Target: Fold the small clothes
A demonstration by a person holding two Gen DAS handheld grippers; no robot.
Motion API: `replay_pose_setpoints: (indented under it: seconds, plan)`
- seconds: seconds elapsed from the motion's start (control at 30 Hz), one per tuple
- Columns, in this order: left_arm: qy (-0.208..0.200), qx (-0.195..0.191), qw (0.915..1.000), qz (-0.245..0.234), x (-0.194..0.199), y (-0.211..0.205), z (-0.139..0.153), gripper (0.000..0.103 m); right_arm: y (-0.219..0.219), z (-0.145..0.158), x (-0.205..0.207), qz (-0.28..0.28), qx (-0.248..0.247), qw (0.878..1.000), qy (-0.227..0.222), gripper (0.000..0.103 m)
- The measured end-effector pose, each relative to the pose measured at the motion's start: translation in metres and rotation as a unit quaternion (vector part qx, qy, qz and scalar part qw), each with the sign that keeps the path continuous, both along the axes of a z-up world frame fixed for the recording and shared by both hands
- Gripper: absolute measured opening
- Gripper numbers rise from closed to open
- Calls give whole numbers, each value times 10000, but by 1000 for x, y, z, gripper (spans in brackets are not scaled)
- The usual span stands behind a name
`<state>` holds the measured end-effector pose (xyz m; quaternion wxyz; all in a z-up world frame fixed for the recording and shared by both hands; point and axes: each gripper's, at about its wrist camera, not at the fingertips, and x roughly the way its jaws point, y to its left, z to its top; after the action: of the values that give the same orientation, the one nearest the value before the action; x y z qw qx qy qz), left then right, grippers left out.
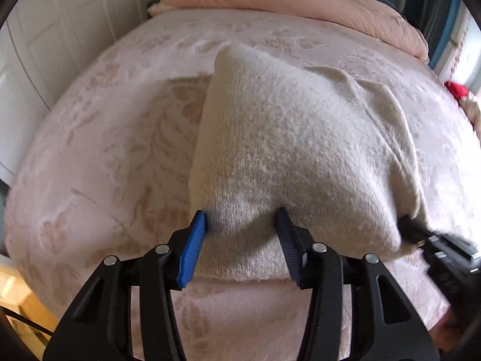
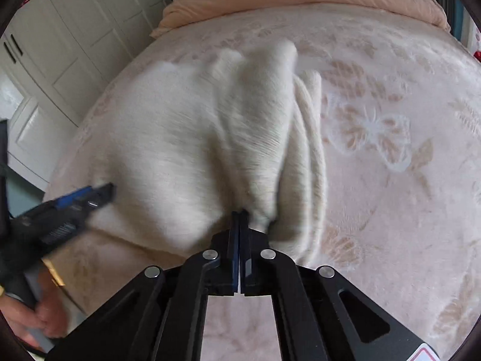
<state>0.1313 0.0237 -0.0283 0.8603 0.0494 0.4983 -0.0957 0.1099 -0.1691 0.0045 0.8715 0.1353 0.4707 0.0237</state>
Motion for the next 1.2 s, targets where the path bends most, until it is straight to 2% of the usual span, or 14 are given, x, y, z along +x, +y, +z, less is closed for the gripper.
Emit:
replay_pose_setpoints:
  seconds: [0.1, 0.23, 0.3, 0.43, 0.67, 0.8, 0.97, 1.2]
  plan:
    - [-27, -38, 10000, 9, -11, 2, 18, 45, 8, 33, -26, 59, -370, 9986, -382, 1]
    - [-144, -67, 9999, 63, -30, 6, 37, 46, 10, 54, -60, -79, -608, 9964, -586, 8]
    - [-240, -45, 9997, 68, -42, 5, 46, 50, 6, 54, -68, -133, -660, 9958, -613, 12]
    - [-546, 49, 9985, 3, -70, 1, 61, 60, -2, 51, -91, -480, -574, 9954, -596, 29]
    - [-866, 42, 9962, 25, -107, 0, 71, 82, -2, 46, -119, -724, -656, 9930, -659, 47]
    - [-1040, 202, 9944, 40, -124, -1, 70, 84, 0, 45, -131, -794, -685, 9922, -675, 56]
    - [-1097, 334, 9933, 109, -137, -1, 64, 84, 0, 42, -137, -807, -743, 9918, -651, 58]
    - [-1091, 279, 9936, 134, -147, 2, 59, 84, 10, 38, -143, -812, -816, 9913, -643, 59]
